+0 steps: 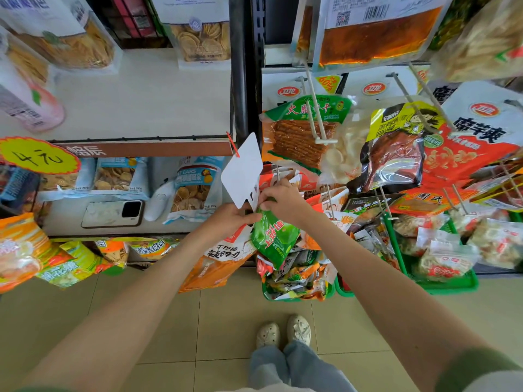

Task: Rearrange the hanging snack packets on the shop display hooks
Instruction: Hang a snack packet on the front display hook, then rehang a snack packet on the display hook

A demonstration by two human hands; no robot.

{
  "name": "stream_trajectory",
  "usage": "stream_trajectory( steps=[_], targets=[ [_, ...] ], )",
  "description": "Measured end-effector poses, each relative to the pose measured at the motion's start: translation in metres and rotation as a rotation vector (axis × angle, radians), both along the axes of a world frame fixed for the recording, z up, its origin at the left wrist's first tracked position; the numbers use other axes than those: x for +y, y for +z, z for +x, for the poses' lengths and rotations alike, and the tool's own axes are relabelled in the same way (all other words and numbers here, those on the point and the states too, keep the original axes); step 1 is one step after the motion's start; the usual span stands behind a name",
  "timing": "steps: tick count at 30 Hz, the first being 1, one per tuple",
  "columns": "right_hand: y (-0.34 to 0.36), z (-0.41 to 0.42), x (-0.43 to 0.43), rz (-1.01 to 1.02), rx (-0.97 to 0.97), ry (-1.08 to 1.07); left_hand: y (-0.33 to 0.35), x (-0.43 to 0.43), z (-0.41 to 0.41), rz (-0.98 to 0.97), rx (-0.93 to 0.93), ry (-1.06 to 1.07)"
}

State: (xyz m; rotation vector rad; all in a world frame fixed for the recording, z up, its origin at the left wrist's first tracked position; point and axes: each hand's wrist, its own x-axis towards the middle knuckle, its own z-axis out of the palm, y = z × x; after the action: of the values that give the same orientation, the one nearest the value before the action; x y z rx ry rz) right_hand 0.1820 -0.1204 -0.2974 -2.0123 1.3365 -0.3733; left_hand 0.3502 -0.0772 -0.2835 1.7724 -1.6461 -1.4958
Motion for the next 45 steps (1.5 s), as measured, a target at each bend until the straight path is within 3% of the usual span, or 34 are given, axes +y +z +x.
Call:
stream_trajectory(
  steps=[6, 18, 27, 33, 39, 45],
  targets=[
    [-0.002, 0.004, -0.008, 0.019, 0.137, 0.054, 0.005, 0.004, -0.006, -0.095, -0.098, -0.035],
    [-0.015, 0.008, -0.006, -0.049, 0.151, 0.033, -0.002, 0.0, -0.007, -0.202, -0.358, -0.108],
    [-0.017, 0.015, -0.002, -0.079, 0.197, -0.029, -0.009, -0.003, -0.006, -0.282, -0.384, -0.114],
    [-0.01, 0.021, 0.003, -0.075, 0.36, -0.005, -0.011, -0.002, -0.004, -0.239, -0.378, -0.076],
    [-0.007, 0.016, 0.012, -0.134, 0.496, 0.024, -0.002, -0.001, -0.001, -0.061, -0.413, -0.147],
    [-0.011, 0.007, 0.015, -0.079, 0.364, -0.049, -0.001, 0.01, 0.005, 0.01, -0.342, -0.238]
  ],
)
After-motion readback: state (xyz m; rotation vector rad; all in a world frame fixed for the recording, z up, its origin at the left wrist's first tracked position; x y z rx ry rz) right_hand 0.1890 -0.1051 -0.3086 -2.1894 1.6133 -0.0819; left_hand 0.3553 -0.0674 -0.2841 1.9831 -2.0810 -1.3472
